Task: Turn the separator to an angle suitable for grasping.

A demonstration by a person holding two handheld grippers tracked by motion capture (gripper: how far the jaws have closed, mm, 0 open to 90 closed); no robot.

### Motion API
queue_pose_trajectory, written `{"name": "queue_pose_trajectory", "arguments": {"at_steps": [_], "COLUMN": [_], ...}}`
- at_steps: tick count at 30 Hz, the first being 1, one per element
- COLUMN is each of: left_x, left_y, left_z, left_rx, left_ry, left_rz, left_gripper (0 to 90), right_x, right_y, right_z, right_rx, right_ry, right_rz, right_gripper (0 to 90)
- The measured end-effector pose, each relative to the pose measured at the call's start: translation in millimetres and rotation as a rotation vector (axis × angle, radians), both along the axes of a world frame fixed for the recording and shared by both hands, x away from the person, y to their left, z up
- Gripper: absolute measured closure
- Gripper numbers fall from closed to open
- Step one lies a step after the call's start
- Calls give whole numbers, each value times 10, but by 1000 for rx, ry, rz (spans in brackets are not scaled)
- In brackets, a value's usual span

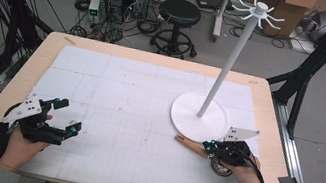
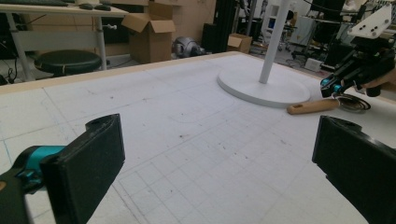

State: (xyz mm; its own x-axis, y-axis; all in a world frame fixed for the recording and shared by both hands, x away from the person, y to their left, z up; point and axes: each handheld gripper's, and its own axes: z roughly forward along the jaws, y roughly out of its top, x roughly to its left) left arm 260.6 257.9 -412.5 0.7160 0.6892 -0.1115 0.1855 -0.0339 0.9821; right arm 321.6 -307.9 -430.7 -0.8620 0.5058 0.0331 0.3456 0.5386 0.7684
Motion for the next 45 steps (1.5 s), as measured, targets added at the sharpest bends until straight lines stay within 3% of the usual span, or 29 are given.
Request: {"name": "queue_pose_trajectory", "arguments": {"at_steps": [45], "left_x": [-5], "left_y": [14], "left_z": [-19], "left_rx": [-2], "left_ry": [16], "left_rz": [-6], "left_gripper": [29], "right_x": [73], "right_y": [82], "right_z": [-52], "right_rx": [-59], "right_ry": [-14], "right_rz": [16], "right_gripper": [900]}}
